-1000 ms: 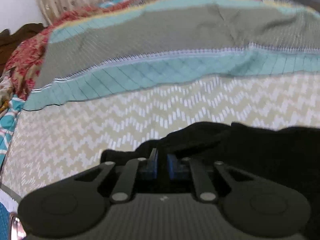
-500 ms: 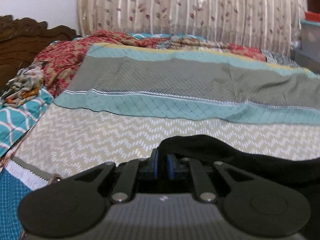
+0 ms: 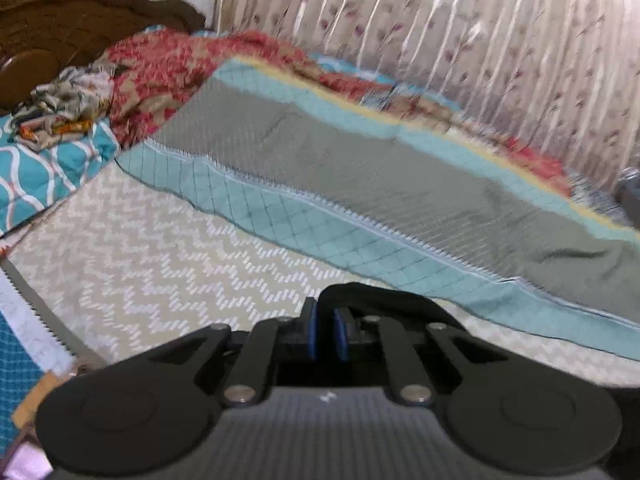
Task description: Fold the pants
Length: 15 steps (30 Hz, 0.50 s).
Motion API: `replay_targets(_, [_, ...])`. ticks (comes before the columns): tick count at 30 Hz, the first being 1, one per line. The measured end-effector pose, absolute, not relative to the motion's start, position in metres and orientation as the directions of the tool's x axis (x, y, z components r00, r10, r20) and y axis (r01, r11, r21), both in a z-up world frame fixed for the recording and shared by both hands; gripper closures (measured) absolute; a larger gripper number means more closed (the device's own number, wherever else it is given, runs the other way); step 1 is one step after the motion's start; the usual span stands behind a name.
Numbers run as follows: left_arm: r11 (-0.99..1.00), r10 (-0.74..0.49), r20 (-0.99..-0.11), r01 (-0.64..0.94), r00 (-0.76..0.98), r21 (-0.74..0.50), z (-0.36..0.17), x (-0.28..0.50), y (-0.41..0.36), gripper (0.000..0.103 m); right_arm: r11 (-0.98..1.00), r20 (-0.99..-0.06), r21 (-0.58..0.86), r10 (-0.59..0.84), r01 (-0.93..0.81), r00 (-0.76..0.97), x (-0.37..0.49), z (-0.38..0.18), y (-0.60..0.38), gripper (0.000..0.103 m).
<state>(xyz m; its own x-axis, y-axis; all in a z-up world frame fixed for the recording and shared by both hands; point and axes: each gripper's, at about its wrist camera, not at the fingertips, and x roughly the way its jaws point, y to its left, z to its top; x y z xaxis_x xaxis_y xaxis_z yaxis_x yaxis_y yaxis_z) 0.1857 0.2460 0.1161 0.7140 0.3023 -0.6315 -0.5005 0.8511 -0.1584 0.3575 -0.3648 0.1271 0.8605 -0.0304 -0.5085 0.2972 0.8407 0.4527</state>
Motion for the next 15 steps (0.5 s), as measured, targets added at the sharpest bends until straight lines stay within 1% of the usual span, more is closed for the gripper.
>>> replay_targets(2, [0.853,0.295,-0.694,-0.508,0.657,-0.118,0.094,0.212,0.246,0.084,0.861,-0.614,0.340,-0.101,0.379,0.783,0.383,0.100,-0.352,0.080])
replay_targets(3, [0.851,0.296,-0.739,-0.518,0.604,-0.082,0.078,0.226,0.246,0.082,0.840,-0.649,0.347,-0.106,0.417,0.753,0.386,0.087,-0.352,0.078])
replay_targets(5, [0.851,0.287,-0.776,-0.522,0.562,-0.063,0.060,0.232,0.245,0.079,0.806,-0.632,0.430,-0.054,0.407,0.773,0.373,0.065,-0.356,0.077])
replay_targets(7, [0.861,0.278,-0.769,-0.505,0.576,-0.066,0.053,0.224,0.243,0.071,0.828,-0.643,0.404,-0.046,0.389,0.764,0.364,0.053,-0.359,0.076])
replay_targets(8, [0.865,0.289,-0.759,-0.499,0.584,-0.055,0.053,0.218,0.241,0.063,0.843,-0.649,0.380,-0.050,0.382,0.759,0.360,0.050,-0.361,0.073])
replay_targets(9, [0.868,0.295,-0.751,-0.494,0.591,-0.048,0.054,0.213,0.240,0.060,0.850,-0.648,0.369,-0.055,0.376,0.760,0.359,0.050,-0.362,0.070])
replay_targets(12, [0.875,0.275,-0.739,-0.478,0.615,-0.072,0.058,0.195,0.241,0.060,0.841,-0.633,0.392,-0.047,0.372,0.773,0.360,0.050,-0.365,0.061])
replay_targets(13, [0.875,0.267,-0.736,-0.477,0.622,-0.086,0.060,0.186,0.242,0.059,0.841,-0.633,0.400,-0.035,0.366,0.773,0.362,0.050,-0.366,0.060])
replay_targets(14, [0.873,0.262,-0.733,-0.478,0.628,-0.097,0.064,0.179,0.242,0.057,0.847,-0.640,0.391,-0.031,0.360,0.768,0.366,0.050,-0.364,0.056])
replay_targets(15, [0.870,0.260,-0.731,-0.482,0.631,-0.106,0.066,0.171,0.244,0.054,0.854,-0.649,0.365,-0.052,0.370,0.759,0.369,0.048,-0.358,0.054])
